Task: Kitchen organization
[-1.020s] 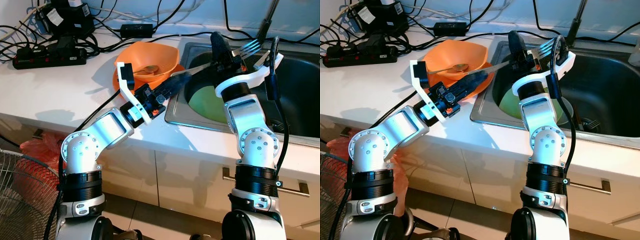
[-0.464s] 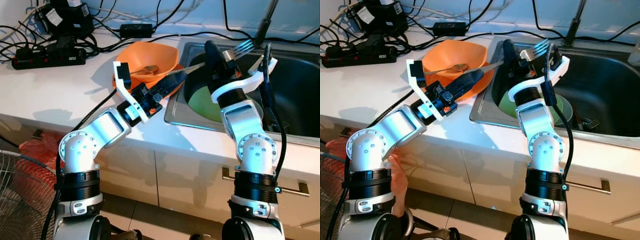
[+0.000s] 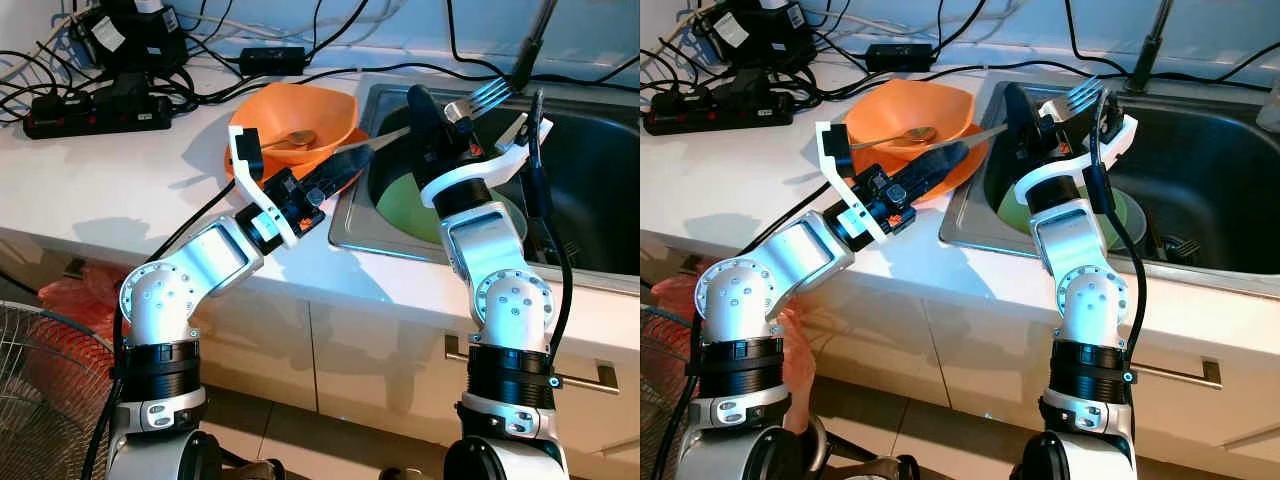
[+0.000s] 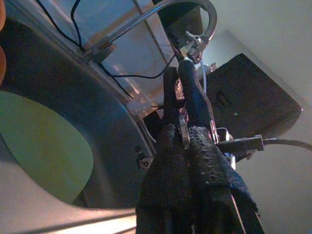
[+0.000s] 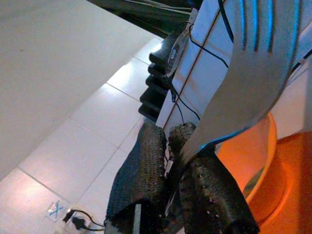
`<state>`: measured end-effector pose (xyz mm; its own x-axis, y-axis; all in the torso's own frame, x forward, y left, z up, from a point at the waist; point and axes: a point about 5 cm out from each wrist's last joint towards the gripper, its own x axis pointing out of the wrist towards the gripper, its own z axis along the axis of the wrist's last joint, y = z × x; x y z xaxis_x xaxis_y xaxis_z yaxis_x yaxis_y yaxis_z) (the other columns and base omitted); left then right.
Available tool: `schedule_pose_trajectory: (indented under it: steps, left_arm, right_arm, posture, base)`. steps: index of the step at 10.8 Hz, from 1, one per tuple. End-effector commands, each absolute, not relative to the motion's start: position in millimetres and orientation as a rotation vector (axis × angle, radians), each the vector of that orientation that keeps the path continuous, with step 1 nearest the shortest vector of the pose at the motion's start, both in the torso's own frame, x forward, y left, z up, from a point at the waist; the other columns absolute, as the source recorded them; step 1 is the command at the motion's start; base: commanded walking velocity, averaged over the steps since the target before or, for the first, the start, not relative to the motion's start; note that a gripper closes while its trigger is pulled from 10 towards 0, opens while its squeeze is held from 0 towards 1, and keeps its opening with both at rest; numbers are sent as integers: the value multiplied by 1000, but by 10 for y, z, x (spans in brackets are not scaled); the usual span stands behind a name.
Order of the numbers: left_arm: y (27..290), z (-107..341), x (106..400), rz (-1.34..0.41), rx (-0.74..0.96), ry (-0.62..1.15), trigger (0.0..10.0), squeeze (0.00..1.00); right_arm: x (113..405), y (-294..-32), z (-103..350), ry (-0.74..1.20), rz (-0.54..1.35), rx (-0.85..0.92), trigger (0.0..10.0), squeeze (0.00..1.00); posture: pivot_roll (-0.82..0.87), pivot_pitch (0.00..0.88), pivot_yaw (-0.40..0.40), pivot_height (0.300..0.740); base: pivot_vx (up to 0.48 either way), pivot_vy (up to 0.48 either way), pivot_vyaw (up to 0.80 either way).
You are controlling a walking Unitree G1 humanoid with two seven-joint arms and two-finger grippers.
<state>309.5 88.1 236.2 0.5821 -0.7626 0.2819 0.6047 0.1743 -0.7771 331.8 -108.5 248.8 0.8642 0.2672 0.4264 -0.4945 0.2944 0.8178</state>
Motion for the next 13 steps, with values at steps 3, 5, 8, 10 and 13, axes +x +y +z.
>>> schedule_pose_trajectory:
  steps: [3, 5, 8, 10, 13]
  left_arm:
    - [817, 2449, 3058, -1033, -915, 169, 10000, 0]
    - [798, 2454, 3002, -1094, -925, 179, 10000, 1000]
    - [789, 2461, 2960, -1136, -914, 181, 10000, 1000]
    - [792, 2479, 2933, -1159, -909, 181, 10000, 1000]
    - [788, 2493, 2821, -1249, -900, 187, 10000, 1000]
  right_arm:
    - [3304, -1022, 2398, -187, 476, 1178, 0, 0]
    - [3307, -1023, 2402, -188, 477, 1173, 0, 0]
    - [3314, -1032, 2407, -191, 469, 1168, 0, 0]
    - [3331, -1052, 2404, -196, 440, 1151, 0, 0]
    - [3405, -1134, 2369, -196, 346, 1050, 0, 0]
  posture:
    - [-20, 109, 76, 740]
    - [-21, 108, 74, 740]
    - [-21, 106, 75, 740]
    - [-19, 101, 74, 740]
    - [-16, 100, 68, 740]
  base:
    - [0, 0, 0]
    - [0, 0, 0]
    - [0, 0, 0]
    - [0, 0, 0]
    - [0, 0, 0]
